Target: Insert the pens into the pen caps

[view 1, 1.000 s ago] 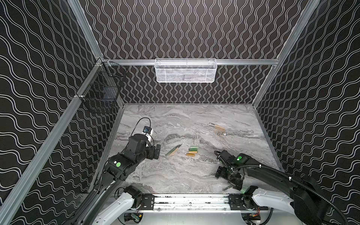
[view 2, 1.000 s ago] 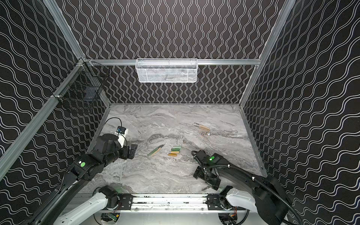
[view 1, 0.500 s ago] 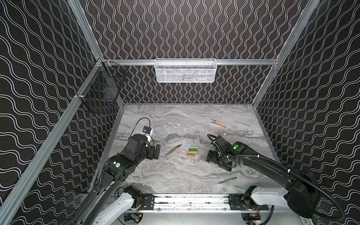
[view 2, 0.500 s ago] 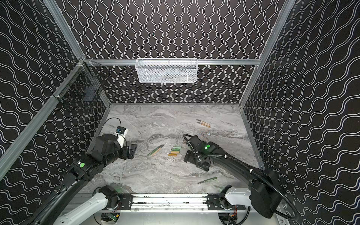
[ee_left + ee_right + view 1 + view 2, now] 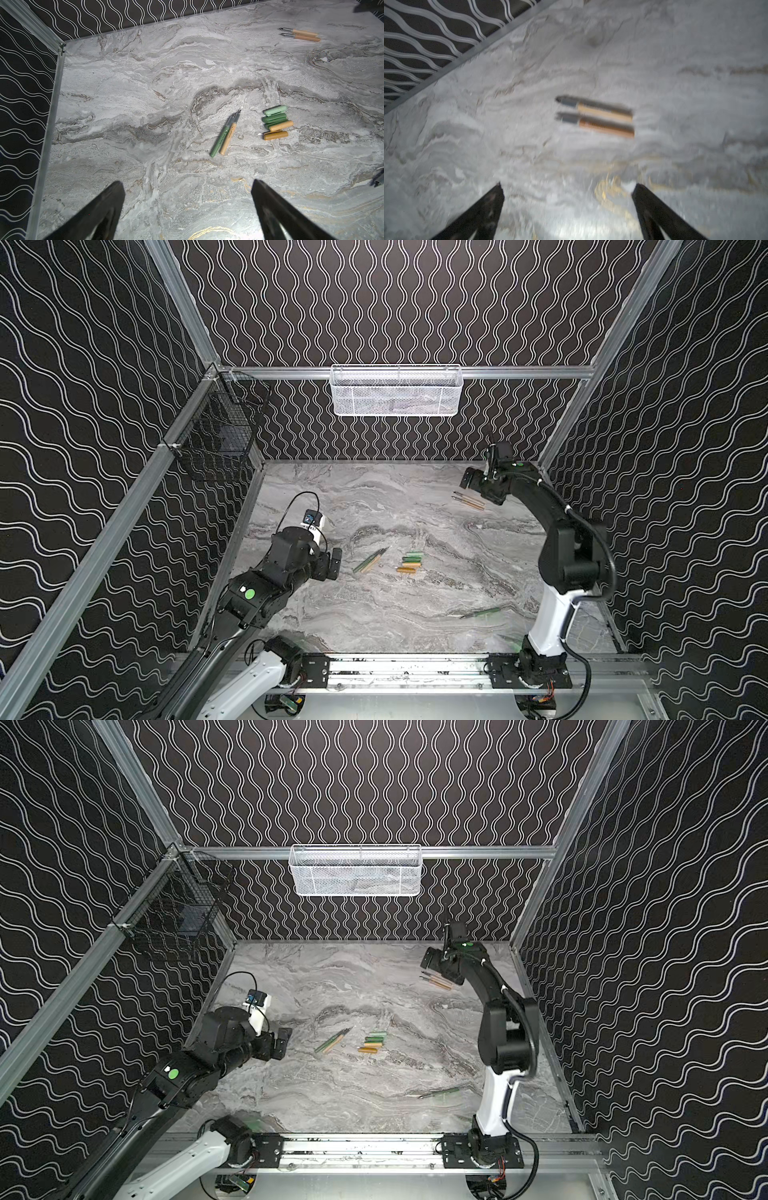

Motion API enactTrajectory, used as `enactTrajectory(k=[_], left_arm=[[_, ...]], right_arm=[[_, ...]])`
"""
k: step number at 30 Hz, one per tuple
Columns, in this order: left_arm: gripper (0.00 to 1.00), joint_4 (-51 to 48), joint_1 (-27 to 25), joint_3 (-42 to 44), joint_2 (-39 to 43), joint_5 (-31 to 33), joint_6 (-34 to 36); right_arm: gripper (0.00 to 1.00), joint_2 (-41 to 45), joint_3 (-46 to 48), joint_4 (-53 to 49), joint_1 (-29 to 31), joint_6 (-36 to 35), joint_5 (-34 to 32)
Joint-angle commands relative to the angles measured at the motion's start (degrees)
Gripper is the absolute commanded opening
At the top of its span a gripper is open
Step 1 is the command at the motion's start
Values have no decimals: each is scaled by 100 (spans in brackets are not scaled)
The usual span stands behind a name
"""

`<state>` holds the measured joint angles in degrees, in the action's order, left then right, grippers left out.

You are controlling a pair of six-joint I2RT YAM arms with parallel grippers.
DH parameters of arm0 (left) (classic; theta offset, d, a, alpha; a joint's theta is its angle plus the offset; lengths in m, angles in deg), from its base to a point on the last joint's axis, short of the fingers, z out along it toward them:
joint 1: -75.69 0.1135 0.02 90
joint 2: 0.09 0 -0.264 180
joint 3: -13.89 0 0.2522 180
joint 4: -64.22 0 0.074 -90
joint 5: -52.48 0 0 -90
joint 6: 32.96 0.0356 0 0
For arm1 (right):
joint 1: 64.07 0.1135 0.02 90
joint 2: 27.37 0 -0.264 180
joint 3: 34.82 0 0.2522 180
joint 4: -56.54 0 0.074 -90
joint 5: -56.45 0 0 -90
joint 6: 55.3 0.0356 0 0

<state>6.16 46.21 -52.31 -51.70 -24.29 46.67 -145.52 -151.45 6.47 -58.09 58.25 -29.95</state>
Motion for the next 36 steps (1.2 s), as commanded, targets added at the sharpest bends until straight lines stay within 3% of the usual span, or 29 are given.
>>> enactTrajectory(k=[1,7,20,28,36], left_arm=[[99,113,-4,15,25,13,67],[99,105,2,6,-15,39,70],[99,135,3,6,-33,21,81],[99,142,-3,-2,-64,-6,88],[99,148,1,0,-29,-31,87]], right_arm=[[99,-836,-954,246,-242,-569,728],[99,-2148,-2155,351,-479,-544,1380],[100,-3158,-3158,233,-493,-861,2108],[100,-2800,-2165,362,-419,-882,2444],[100,-2087,-906,428,-69,-1054,2113]])
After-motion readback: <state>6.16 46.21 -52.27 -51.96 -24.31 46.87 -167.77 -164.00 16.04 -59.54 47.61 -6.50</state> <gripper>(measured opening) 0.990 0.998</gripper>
